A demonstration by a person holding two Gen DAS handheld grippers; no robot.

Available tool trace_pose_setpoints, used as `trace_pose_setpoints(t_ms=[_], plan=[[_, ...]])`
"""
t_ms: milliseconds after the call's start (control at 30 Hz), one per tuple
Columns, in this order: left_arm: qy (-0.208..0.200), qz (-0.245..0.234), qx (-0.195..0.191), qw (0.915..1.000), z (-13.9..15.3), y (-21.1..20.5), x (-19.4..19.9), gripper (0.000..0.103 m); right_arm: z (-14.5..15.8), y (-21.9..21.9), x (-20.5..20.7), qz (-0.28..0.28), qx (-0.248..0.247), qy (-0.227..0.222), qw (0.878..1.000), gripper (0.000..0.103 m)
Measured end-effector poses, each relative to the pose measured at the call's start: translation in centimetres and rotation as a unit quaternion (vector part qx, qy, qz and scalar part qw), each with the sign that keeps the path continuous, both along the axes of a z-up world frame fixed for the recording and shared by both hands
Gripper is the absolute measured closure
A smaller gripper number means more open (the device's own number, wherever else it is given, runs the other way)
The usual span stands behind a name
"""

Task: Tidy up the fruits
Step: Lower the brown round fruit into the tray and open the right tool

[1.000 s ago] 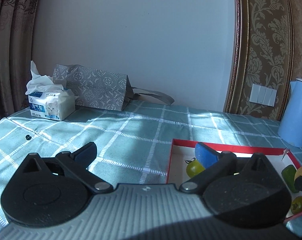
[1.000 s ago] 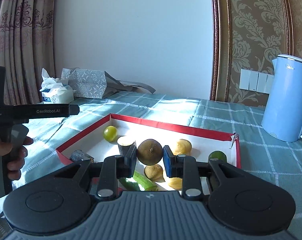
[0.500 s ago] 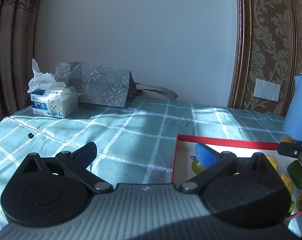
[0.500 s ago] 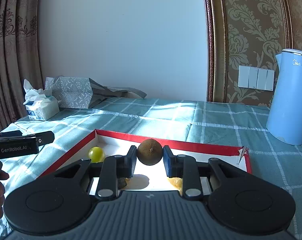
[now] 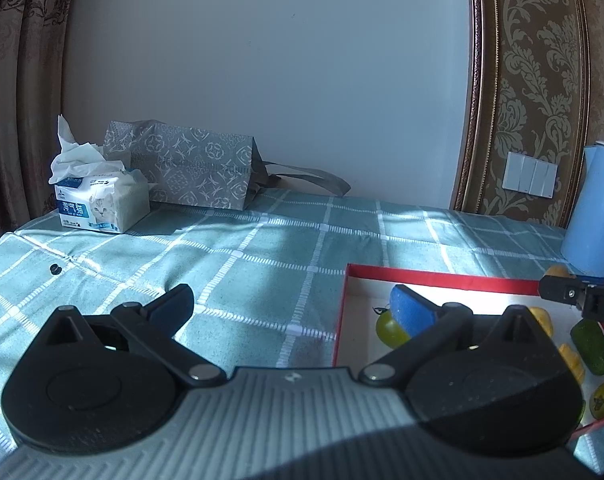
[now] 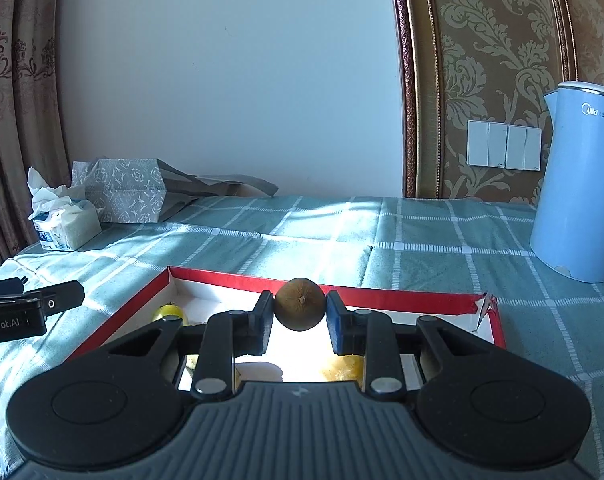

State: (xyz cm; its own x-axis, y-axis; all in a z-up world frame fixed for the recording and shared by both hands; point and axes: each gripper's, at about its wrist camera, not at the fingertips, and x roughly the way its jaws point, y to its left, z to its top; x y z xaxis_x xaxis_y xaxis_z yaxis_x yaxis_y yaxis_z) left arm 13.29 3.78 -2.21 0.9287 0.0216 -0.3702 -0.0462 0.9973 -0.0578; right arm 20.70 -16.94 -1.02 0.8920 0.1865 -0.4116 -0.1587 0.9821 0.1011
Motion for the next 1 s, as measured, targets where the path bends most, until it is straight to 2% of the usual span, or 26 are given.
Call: trace_pose_setpoints(t_ms=[700,1000], plan=[[0.0,-0.003,0.001,1.0,0.1,0.0,-0.1,0.0,-0.4,2.1,2.8,0.005,-0.038,0.035,0.999,0.076],[-0.001,-0.007,0.007,0.9999,0.1,-0.3,-0.1,0.0,-0.8,2.7,3.9,0.007,-0.038,0.05,0.998,0.076]])
